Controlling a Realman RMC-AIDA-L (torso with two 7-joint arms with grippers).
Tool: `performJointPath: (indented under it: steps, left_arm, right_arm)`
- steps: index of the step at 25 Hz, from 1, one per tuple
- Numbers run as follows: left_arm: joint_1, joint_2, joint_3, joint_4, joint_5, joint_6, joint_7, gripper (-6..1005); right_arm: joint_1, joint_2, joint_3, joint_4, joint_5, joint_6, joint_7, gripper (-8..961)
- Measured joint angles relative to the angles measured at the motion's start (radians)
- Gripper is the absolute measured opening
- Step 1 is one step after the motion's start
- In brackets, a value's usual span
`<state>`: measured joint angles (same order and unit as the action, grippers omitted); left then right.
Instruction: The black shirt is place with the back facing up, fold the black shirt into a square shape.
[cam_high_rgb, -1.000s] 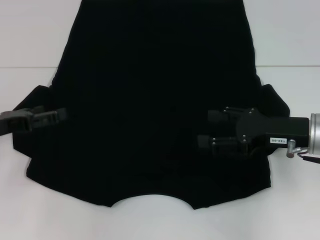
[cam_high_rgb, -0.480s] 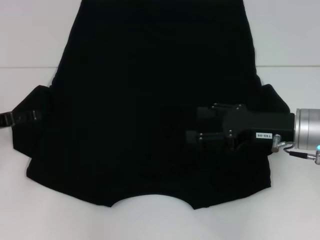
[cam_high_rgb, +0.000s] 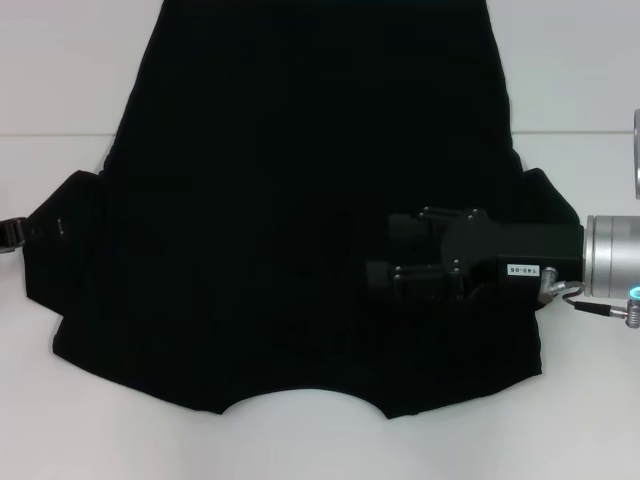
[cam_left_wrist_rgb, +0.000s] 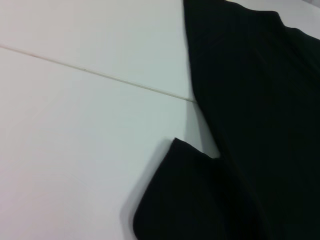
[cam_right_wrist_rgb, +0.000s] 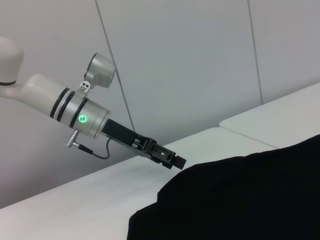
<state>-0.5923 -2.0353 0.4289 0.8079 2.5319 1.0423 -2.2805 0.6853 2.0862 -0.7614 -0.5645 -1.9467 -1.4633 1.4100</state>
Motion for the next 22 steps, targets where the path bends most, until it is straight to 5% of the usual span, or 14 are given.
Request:
performJointPath:
  steps: [22]
  left_arm:
    - [-0.011,-0.023,0.047,-0.070,0.033,-0.167,-0.056,897]
  right_arm:
    - [0.000,0.000,0.005,0.000,0.006,0.018,0.001,885]
